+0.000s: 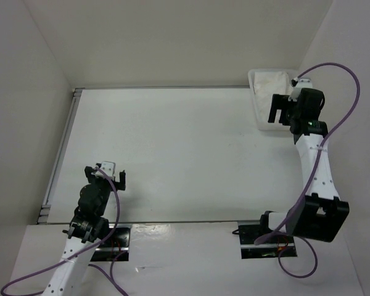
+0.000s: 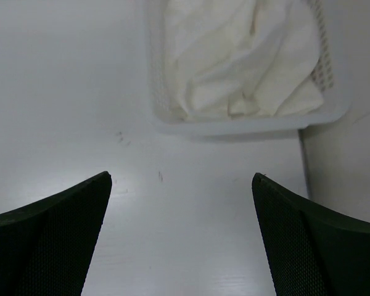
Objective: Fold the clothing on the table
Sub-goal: Grab the skirt from the pile, then move the skirt to the center of the board, then flatten the skirt out
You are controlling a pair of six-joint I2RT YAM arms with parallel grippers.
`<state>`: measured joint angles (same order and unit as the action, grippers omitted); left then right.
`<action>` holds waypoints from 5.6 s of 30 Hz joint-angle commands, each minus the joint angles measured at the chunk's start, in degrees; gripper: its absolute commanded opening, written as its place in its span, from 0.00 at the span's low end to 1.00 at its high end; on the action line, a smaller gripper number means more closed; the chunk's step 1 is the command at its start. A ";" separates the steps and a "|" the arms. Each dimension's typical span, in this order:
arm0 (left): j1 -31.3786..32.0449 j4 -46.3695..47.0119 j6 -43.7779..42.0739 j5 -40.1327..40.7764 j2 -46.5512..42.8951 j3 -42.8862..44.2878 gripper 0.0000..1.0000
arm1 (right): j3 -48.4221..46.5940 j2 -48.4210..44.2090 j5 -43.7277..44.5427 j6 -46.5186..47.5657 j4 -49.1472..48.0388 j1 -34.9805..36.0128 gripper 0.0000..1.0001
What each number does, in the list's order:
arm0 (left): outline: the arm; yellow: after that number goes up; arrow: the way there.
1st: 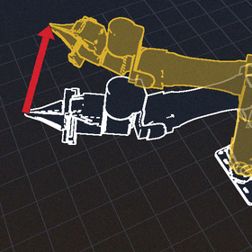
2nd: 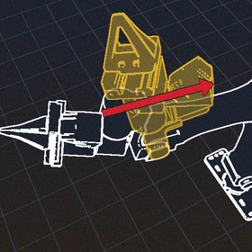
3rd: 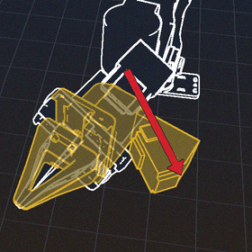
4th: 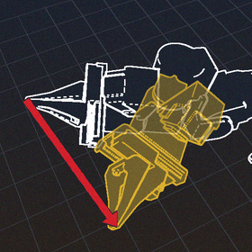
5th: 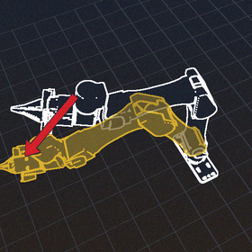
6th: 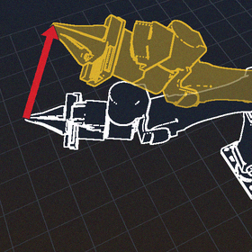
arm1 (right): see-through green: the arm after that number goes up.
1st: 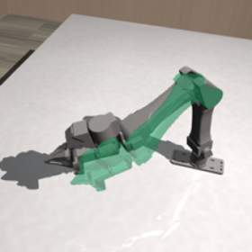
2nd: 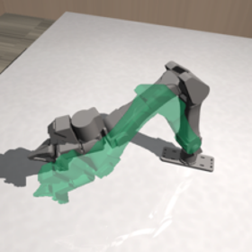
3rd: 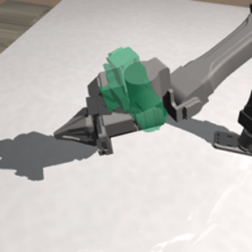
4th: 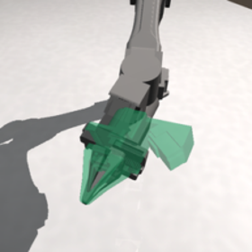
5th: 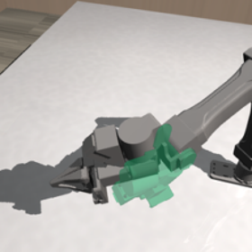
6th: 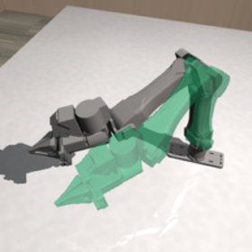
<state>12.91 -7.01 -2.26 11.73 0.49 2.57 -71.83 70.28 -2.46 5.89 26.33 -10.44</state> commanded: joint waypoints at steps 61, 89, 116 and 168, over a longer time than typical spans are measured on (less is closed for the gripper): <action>-14.75 -20.15 9.47 -3.64 85.03 71.88 1.00 | -98.23 94.07 13.09 3.95 23.42 3.14 0.95; -14.75 -19.10 8.94 -6.97 80.98 70.29 1.00 | -99.38 55.43 -6.60 2.37 34.75 3.66 0.00; -15.37 -21.82 7.18 -18.30 75.09 69.86 1.00 | -34.53 21.05 -12.40 4.83 17.36 29.60 0.85; -5.43 -21.11 18.19 -13.77 121.24 86.11 0.00 | -6.82 14.08 -3.35 7.73 4.70 31.61 0.85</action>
<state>8.84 -24.12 22.15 -12.05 120.51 86.52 -75.31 80.09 -7.62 12.38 33.78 19.55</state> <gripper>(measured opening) 0.019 0.853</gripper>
